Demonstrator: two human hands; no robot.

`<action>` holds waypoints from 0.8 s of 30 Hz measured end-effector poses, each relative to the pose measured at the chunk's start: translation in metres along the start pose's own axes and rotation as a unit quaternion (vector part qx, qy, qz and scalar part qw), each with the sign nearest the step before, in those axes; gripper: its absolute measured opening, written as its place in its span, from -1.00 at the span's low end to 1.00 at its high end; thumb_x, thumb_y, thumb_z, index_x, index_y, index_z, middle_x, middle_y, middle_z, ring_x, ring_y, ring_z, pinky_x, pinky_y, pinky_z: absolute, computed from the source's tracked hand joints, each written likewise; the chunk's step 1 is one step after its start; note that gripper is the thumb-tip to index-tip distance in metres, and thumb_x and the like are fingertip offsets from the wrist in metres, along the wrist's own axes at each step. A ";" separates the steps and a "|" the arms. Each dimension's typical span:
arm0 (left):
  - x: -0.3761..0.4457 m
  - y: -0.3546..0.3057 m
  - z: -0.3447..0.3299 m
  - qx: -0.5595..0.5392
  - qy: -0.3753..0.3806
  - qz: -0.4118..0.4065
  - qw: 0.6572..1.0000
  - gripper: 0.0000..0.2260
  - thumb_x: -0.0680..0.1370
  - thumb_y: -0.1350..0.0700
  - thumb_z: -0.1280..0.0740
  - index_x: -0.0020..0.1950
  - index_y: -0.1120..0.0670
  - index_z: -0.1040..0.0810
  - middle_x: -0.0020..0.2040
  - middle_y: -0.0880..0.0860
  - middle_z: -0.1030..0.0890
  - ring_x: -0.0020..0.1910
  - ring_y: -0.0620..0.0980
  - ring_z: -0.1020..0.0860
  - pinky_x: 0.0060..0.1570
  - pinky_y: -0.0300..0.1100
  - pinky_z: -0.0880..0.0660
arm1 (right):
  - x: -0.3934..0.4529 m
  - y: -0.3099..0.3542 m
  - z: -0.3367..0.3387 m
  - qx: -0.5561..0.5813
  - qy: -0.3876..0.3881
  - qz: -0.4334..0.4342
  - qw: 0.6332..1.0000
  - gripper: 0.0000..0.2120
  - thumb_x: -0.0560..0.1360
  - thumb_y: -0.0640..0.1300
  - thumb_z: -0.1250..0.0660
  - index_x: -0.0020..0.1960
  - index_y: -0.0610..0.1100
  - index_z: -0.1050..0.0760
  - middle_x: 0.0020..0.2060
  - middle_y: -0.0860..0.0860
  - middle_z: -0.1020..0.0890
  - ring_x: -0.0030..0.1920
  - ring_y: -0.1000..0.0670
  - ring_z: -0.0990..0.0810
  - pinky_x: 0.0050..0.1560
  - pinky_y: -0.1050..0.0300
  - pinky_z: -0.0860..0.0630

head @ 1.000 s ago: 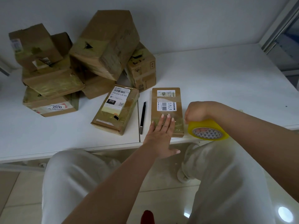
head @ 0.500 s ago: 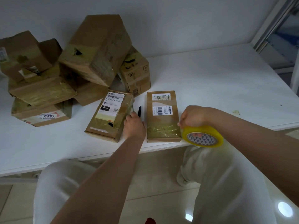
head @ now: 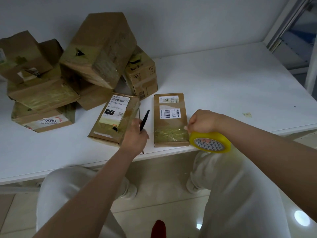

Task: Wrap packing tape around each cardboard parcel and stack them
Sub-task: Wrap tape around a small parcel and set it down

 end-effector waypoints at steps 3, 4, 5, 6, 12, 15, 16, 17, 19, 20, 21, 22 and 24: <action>-0.013 -0.016 -0.004 0.058 0.071 -0.066 0.994 -0.83 0.68 -0.01 -0.11 0.14 -0.01 -0.45 -0.25 0.03 -0.60 -0.32 -0.09 -0.52 -0.38 -0.23 -0.37 | 0.001 -0.003 0.001 0.001 -0.014 -0.012 1.000 -0.69 0.57 0.09 -0.27 0.11 -0.09 -0.63 -0.01 -0.02 -0.59 0.04 -0.06 -0.52 0.12 0.08 -0.48; -0.014 -0.019 -0.008 0.076 0.097 -0.077 0.989 -0.82 0.68 0.02 -0.11 0.10 0.02 -0.48 -0.26 0.02 -0.61 -0.33 -0.10 -0.51 -0.34 -0.22 -0.39 | 0.002 -0.003 0.001 0.001 -0.016 -0.016 1.000 -0.70 0.56 0.10 -0.28 0.10 -0.08 -0.63 0.00 -0.02 -0.60 0.06 -0.07 -0.53 0.15 0.04 -0.49; -0.015 -0.022 -0.014 0.086 0.124 -0.081 0.985 -0.83 0.68 0.05 -0.13 0.06 0.05 -0.49 -0.22 0.03 -0.63 -0.33 -0.09 -0.52 -0.32 -0.20 -0.42 | 0.002 -0.004 0.001 -0.001 -0.019 -0.019 1.000 -0.71 0.55 0.10 -0.29 0.09 -0.06 -0.64 0.03 -0.02 -0.61 0.07 -0.07 -0.54 0.19 0.00 -0.50; -0.014 -0.023 -0.020 0.092 0.148 -0.079 0.982 -0.82 0.67 0.08 -0.14 0.04 0.09 -0.50 -0.16 0.06 -0.64 -0.31 -0.07 -0.53 -0.30 -0.19 -0.44 | 0.002 -0.004 0.000 -0.002 -0.021 -0.021 1.000 -0.72 0.54 0.10 -0.29 0.09 -0.05 -0.64 0.04 -0.02 -0.62 0.08 -0.07 -0.54 0.20 -0.03 -0.50; -0.005 -0.039 -0.042 0.230 0.163 -0.106 0.954 -0.69 0.67 -0.06 -0.07 -0.01 0.03 -0.55 -0.12 0.03 -0.57 -0.09 0.04 -0.54 -0.04 -0.06 -0.47 | 0.001 -0.005 0.000 -0.002 -0.035 -0.030 0.999 -0.74 0.54 0.10 -0.28 0.09 0.00 -0.63 0.04 0.02 -0.62 0.08 -0.06 -0.55 0.18 -0.04 -0.52; 0.000 -0.049 -0.049 0.247 0.161 -0.112 0.949 -0.73 0.67 -0.02 -0.08 -0.05 0.01 -0.52 -0.09 0.02 -0.57 -0.07 0.05 -0.54 -0.09 -0.08 -0.46 | 0.000 -0.005 0.000 -0.009 -0.038 -0.034 0.999 -0.73 0.53 0.10 -0.27 0.09 0.00 -0.62 0.02 0.03 -0.63 0.06 -0.06 -0.56 0.16 -0.05 -0.53; 0.002 -0.052 -0.052 0.246 0.165 -0.114 0.948 -0.76 0.67 0.00 -0.09 -0.06 0.02 -0.49 -0.11 0.03 -0.56 -0.10 0.05 -0.53 -0.16 -0.12 -0.43 | 0.001 -0.005 0.000 -0.011 -0.039 -0.034 0.999 -0.74 0.53 0.09 -0.27 0.09 0.00 -0.62 0.01 0.03 -0.63 0.05 -0.06 -0.56 0.15 -0.04 -0.53; 0.004 -0.054 -0.056 0.247 0.171 -0.113 0.947 -0.77 0.67 0.01 -0.10 -0.07 0.04 -0.48 -0.14 0.04 -0.54 -0.14 0.03 -0.51 -0.22 -0.15 -0.38 | 0.001 -0.005 0.000 -0.013 -0.040 -0.033 0.999 -0.74 0.53 0.08 -0.27 0.09 0.00 -0.62 0.01 0.04 -0.64 0.04 -0.05 -0.57 0.14 -0.04 -0.54; 0.009 -0.055 -0.065 0.248 0.181 -0.104 0.946 -0.76 0.66 0.02 -0.12 -0.11 0.08 -0.46 -0.18 0.05 -0.50 -0.20 0.01 -0.48 -0.30 -0.18 -0.31 | 0.001 -0.004 0.000 -0.014 -0.042 -0.030 0.999 -0.76 0.53 0.06 -0.26 0.07 0.01 -0.63 0.01 0.05 -0.64 0.04 -0.04 -0.57 0.11 -0.01 -0.54; 0.012 -0.054 -0.069 0.242 0.182 -0.099 0.948 -0.76 0.66 0.02 -0.13 -0.11 0.09 -0.45 -0.18 0.05 -0.50 -0.20 0.01 -0.48 -0.29 -0.19 -0.31 | 0.001 -0.003 0.000 -0.015 -0.043 -0.027 0.999 -0.77 0.53 0.06 -0.26 0.05 0.02 -0.63 0.01 0.06 -0.63 0.03 -0.04 -0.57 0.10 0.00 -0.53; 0.014 -0.051 -0.073 0.233 0.180 -0.094 0.951 -0.77 0.65 0.02 -0.14 -0.10 0.09 -0.46 -0.16 0.06 -0.52 -0.18 0.02 -0.50 -0.26 -0.18 -0.34 | 0.001 -0.002 0.000 -0.016 -0.045 -0.021 0.999 -0.78 0.52 0.06 -0.26 0.04 0.03 -0.64 0.02 0.07 -0.63 0.04 -0.04 -0.56 0.09 0.01 -0.53; 0.016 -0.050 -0.075 0.225 0.176 -0.090 0.954 -0.78 0.65 0.01 -0.15 -0.08 0.09 -0.48 -0.13 0.06 -0.53 -0.16 0.03 -0.52 -0.23 -0.17 -0.37 | 0.001 -0.001 0.000 -0.015 -0.047 -0.016 0.999 -0.79 0.52 0.06 -0.27 0.03 0.04 -0.64 0.03 0.08 -0.63 0.05 -0.03 -0.56 0.09 0.01 -0.53; 0.016 -0.048 -0.076 0.224 0.166 -0.086 0.956 -0.79 0.65 0.01 -0.15 -0.03 0.08 -0.50 -0.11 0.06 -0.55 -0.14 0.02 -0.53 -0.19 -0.15 -0.39 | -0.001 0.000 0.002 -0.007 -0.047 -0.007 0.999 -0.81 0.52 0.06 -0.29 0.00 0.05 -0.65 0.06 0.10 -0.63 0.09 -0.03 -0.55 0.12 0.00 -0.52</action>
Point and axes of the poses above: each hand's wrist, its own x-axis towards the middle knuckle, its own z-axis out of the back of the hand, y = z × x, the point moved 6 cm from there along x, towards the middle knuckle
